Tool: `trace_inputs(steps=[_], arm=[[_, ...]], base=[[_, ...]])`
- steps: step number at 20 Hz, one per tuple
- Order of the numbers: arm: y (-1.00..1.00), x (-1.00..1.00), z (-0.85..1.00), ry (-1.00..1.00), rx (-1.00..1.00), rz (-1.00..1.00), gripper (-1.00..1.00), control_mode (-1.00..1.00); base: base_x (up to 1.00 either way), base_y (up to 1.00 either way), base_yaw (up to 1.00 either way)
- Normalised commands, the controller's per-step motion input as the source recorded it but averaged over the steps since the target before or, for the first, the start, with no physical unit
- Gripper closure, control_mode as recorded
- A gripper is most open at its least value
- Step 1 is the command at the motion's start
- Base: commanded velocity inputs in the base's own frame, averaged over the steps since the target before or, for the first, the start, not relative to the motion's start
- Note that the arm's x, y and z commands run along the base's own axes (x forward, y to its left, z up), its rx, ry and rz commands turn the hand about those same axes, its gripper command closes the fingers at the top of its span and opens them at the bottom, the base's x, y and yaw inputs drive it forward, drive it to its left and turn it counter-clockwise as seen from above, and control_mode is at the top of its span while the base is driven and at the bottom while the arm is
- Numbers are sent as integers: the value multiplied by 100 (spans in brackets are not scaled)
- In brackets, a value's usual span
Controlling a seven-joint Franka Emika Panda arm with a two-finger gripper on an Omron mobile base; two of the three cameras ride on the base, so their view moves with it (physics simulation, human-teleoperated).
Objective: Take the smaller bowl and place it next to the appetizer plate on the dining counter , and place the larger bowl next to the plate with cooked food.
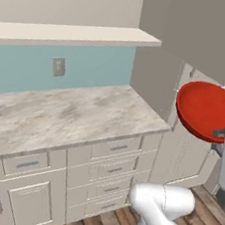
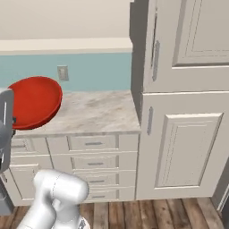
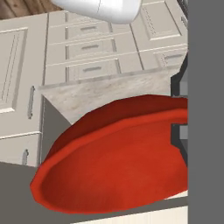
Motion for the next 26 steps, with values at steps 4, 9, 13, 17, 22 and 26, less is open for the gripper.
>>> trace_inputs(steps=[4, 9, 13, 17, 22, 26], arm=[[0, 0, 0, 0, 0, 0, 100, 100], [0, 0, 0, 0, 0, 0, 100, 100], [0, 0, 0, 0, 0, 0, 100, 100], [0, 0, 0, 0, 0, 0, 100, 100], [0, 0, 0, 0, 0, 0, 100, 100], [0, 0, 0, 0, 0, 0, 100, 100]], base=[[-100, -76, 4], [-100, -72, 11], [-100, -47, 15], [-100, -16, 20], [-100, -21, 27], [-100, -22, 35]])
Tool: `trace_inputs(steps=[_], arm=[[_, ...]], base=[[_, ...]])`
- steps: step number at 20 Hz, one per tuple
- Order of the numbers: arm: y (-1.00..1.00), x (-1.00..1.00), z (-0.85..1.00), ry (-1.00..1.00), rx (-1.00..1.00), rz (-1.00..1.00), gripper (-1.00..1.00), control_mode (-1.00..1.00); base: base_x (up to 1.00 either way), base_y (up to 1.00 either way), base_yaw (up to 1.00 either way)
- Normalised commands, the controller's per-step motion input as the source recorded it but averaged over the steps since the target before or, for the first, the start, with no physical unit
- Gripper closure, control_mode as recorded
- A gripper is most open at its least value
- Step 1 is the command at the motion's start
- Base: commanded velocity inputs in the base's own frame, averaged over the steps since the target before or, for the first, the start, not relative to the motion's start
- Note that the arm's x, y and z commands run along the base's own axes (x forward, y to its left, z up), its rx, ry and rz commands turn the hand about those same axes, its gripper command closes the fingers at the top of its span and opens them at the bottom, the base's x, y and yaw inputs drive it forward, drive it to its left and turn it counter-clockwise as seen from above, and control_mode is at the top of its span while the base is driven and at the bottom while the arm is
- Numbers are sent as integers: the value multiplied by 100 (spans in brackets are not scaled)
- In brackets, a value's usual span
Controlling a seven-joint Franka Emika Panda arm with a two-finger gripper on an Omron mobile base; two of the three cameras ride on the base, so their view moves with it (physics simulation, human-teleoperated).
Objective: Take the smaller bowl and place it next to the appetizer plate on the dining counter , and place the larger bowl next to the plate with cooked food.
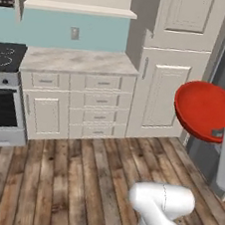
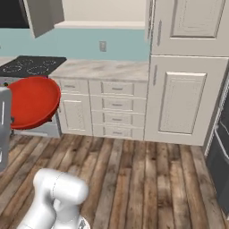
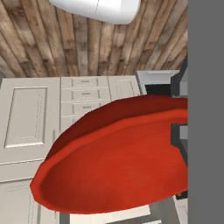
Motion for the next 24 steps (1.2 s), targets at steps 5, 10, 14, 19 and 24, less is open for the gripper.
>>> trace_inputs(steps=[5, 10, 14, 19, 24], arm=[[0, 0, 0, 0, 0, 0, 100, 100], [0, 0, 0, 0, 0, 0, 100, 100], [0, 0, 0, 0, 0, 0, 100, 100], [0, 0, 0, 0, 0, 0, 100, 100], [0, 0, 0, 0, 0, 0, 100, 100]], base=[[-100, -18, 39], [-100, 31, 8], [-100, 32, 6], [-100, 85, 11], [-100, 100, 12]])
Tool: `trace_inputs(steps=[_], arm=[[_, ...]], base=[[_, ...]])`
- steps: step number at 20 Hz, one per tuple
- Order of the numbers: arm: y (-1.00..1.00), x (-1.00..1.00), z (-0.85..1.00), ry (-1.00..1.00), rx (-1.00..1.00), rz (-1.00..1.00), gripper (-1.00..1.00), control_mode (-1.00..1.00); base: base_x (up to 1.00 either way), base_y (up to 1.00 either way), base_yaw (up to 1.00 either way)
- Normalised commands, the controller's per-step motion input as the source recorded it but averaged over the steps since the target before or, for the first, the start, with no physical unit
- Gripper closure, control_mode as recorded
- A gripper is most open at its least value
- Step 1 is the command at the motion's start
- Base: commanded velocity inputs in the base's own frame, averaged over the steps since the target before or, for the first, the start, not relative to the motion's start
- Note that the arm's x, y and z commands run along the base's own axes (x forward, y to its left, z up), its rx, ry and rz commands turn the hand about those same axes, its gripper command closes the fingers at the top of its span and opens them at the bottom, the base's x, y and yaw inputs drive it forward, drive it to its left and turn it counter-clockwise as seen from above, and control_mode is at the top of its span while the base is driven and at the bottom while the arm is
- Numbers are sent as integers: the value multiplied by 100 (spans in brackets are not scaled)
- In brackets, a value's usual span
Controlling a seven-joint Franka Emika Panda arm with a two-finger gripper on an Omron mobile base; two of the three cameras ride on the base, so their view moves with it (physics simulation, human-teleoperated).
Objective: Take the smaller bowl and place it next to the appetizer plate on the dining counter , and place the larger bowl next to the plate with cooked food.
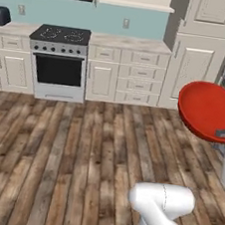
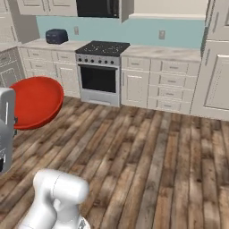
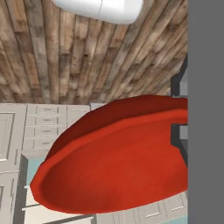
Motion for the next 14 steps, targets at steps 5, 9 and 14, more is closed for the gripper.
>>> trace_inputs(steps=[5, 9, 14], arm=[[0, 0, 0, 0, 0, 0, 100, 100], [0, 0, 0, 0, 0, 0, 100, 100], [0, 0, 0, 0, 0, 0, 100, 100]], base=[[-100, 100, 6], [-100, 100, 4], [-100, 100, 6]])
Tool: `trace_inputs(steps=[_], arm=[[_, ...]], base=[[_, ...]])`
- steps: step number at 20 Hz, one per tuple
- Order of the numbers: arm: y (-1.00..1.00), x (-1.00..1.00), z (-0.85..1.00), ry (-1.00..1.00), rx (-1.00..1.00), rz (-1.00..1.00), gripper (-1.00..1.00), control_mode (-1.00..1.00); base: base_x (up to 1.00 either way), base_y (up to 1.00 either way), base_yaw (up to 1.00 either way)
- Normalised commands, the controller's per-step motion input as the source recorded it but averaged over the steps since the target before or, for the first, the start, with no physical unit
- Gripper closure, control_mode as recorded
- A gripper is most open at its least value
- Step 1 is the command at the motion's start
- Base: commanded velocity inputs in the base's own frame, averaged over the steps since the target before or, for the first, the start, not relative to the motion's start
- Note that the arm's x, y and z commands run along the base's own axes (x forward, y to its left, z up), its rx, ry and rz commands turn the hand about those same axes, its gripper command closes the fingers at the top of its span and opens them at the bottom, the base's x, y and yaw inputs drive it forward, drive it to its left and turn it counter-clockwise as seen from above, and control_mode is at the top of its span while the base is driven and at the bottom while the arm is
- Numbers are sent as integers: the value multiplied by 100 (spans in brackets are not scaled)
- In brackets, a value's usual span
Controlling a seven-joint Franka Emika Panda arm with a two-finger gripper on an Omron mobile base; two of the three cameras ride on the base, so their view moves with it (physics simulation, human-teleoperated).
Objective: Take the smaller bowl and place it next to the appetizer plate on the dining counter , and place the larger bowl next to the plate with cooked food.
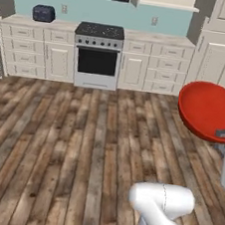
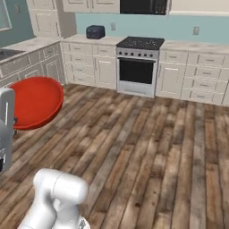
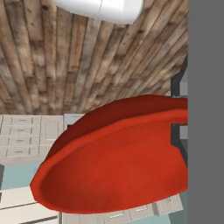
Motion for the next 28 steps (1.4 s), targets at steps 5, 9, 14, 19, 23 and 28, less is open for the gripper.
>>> trace_inputs(steps=[5, 9, 14, 19, 23, 28], arm=[[0, 0, 0, 0, 0, 0, 100, 100], [0, 0, 0, 0, 0, 0, 100, 100], [0, 0, 0, 0, 0, 0, 100, 100], [0, 0, 0, 0, 0, 0, 100, 100], [0, 0, 0, 0, 0, 0, 100, 100], [0, 0, 0, 0, 0, 0, 100, 100]], base=[[-100, 100, 6], [-100, 100, 2], [-100, 100, 0], [-100, 100, 0], [-100, 100, 0], [-37, 100, -3]])
